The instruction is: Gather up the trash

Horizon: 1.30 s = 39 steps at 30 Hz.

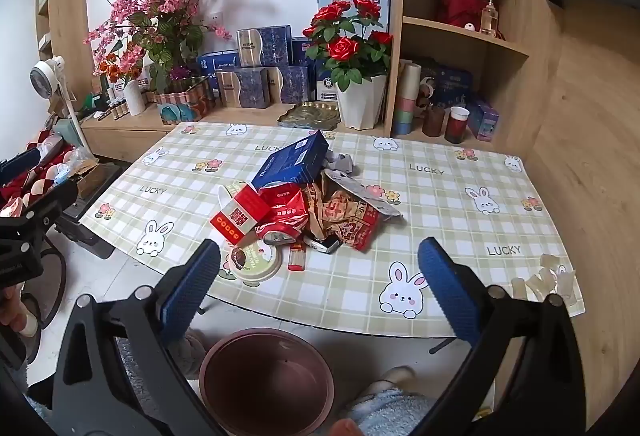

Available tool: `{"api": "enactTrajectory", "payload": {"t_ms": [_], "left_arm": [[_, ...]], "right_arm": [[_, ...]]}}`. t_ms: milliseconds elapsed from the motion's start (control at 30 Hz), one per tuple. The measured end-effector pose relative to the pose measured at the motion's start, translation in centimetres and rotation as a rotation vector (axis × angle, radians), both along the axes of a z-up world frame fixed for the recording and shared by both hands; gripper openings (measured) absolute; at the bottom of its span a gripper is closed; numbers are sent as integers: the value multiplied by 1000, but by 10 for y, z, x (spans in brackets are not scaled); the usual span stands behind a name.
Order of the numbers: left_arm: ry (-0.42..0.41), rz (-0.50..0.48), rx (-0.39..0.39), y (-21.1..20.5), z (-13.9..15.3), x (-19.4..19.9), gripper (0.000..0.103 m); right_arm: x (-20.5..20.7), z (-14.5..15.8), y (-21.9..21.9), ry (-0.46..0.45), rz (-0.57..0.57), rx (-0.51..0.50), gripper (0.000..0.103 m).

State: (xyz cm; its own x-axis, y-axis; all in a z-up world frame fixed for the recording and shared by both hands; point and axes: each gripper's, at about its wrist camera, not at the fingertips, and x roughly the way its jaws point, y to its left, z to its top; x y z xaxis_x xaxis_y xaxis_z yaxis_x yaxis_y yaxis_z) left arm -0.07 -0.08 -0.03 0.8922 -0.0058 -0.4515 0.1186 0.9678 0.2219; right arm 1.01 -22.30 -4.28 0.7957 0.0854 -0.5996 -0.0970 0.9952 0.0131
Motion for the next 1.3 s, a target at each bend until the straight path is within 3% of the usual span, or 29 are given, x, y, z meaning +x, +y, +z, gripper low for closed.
{"api": "enactTrajectory", "payload": {"t_ms": [1300], "left_arm": [[18, 11, -6, 3, -8, 1, 98]], "right_arm": [[0, 0, 2, 14, -4, 0, 98]]}}
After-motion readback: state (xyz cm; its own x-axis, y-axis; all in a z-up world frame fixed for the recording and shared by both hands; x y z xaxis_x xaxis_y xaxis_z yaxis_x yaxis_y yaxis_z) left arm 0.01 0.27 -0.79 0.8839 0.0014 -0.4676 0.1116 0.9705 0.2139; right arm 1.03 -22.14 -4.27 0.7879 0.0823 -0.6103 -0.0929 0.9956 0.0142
